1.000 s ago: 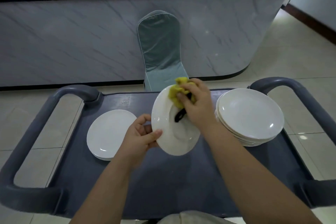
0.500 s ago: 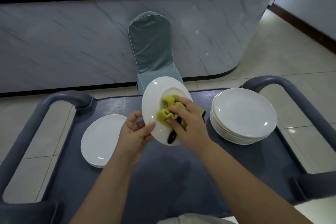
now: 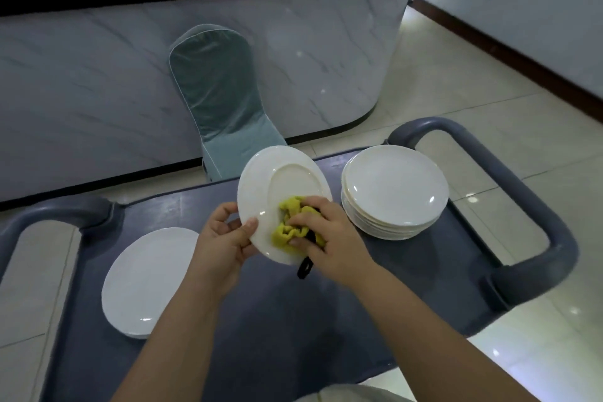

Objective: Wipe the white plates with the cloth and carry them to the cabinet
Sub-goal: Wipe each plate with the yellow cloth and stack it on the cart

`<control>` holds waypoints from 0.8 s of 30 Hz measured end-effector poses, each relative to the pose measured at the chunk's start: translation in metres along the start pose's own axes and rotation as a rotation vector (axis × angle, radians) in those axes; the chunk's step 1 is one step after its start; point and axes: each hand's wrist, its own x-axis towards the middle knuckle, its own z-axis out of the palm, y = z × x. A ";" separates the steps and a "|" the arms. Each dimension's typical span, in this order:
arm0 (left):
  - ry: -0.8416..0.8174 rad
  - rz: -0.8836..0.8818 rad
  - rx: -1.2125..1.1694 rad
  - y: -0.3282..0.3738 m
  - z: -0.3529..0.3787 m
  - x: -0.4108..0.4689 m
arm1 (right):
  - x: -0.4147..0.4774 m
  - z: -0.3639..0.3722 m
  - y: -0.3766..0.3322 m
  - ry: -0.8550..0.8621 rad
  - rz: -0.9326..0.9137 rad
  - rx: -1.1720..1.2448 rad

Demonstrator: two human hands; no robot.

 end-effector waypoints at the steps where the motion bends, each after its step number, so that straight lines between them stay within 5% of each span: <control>1: 0.024 -0.006 0.020 0.002 0.003 0.004 | -0.007 -0.005 0.007 0.012 0.054 -0.018; 6: 0.053 0.110 0.163 0.025 0.026 0.025 | -0.042 -0.034 0.030 0.245 0.262 0.005; 12: 0.016 0.547 0.622 0.040 0.100 0.052 | -0.077 -0.070 0.046 0.357 0.427 -0.119; 17: -0.083 0.895 1.110 0.021 0.170 0.075 | -0.105 -0.088 0.043 0.428 0.476 -0.173; 24: -0.398 1.162 1.374 -0.028 0.207 0.073 | -0.109 -0.102 0.030 0.447 0.501 -0.252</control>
